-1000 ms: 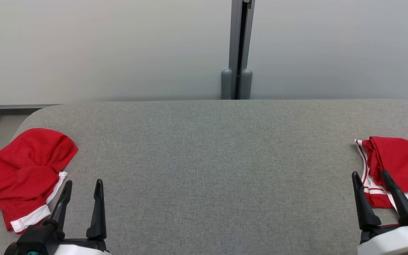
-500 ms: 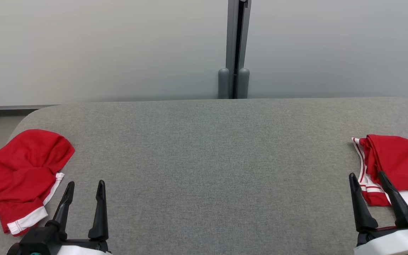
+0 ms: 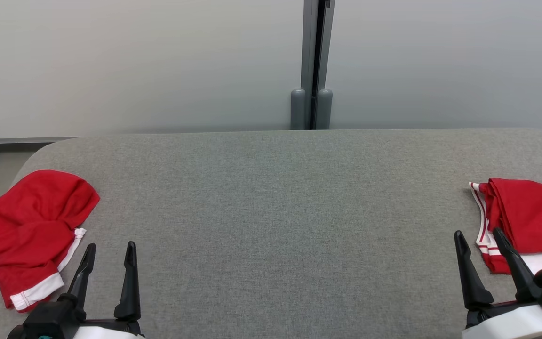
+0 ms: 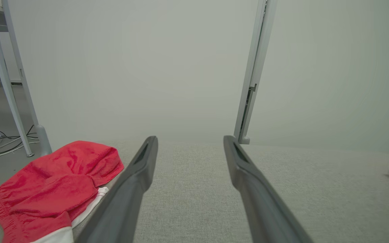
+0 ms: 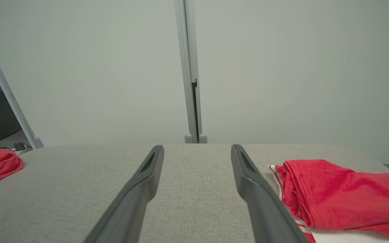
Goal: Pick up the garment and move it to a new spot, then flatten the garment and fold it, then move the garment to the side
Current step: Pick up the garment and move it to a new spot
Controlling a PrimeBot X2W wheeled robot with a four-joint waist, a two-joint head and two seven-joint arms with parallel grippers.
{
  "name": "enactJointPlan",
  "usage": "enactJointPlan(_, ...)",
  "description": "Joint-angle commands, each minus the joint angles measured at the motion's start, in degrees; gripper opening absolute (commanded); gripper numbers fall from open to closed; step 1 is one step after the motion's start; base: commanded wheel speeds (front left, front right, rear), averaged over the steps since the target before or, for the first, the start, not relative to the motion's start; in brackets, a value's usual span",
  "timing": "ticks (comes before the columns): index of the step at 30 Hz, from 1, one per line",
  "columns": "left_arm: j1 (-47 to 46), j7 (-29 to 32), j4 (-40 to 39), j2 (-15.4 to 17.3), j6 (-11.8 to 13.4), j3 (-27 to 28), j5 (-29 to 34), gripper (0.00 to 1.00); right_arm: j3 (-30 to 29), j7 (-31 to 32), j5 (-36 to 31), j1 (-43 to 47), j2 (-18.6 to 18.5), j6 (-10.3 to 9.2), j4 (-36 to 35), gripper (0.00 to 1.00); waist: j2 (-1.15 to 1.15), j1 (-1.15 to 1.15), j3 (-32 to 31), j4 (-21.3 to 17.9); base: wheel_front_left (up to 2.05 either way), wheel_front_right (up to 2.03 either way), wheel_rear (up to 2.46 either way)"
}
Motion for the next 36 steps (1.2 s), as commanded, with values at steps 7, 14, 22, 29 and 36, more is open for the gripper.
enactJointPlan(7,-1.09,-0.10,0.53,0.38,0.77,1.08,-0.38,1.00,1.59,-0.24,0.52,-0.48,0.06,0.03,0.07,1.00,0.00,0.00,0.09,3.75,0.00,0.00,0.00)
enactJointPlan(14,-1.06,0.66,-0.10,1.17,1.79,1.66,-0.13,1.00,2.67,-0.28,0.87,-1.30,0.41,0.03,0.41,1.00,0.00,0.00,0.16,9.88,0.00,0.00,0.00)
enactJointPlan(22,0.39,1.70,-1.54,1.69,3.49,2.15,-0.02,1.00,4.07,-0.80,1.05,-1.53,1.14,0.03,1.32,1.00,0.00,0.00,-0.10,16.89,0.00,0.00,0.00)
enactJointPlan(29,1.23,2.59,-2.84,2.27,4.18,2.71,-0.50,1.00,4.91,-0.90,0.98,-2.08,1.29,0.03,1.85,1.00,0.00,0.00,-0.03,19.55,0.00,0.00,0.00)
enactJointPlan(36,-0.71,6.50,-5.95,3.57,4.98,4.72,-2.81,1.00,5.46,-1.08,0.57,-3.19,0.73,0.03,1.34,1.00,0.00,0.00,1.31,18.86,0.00,0.00,0.00)
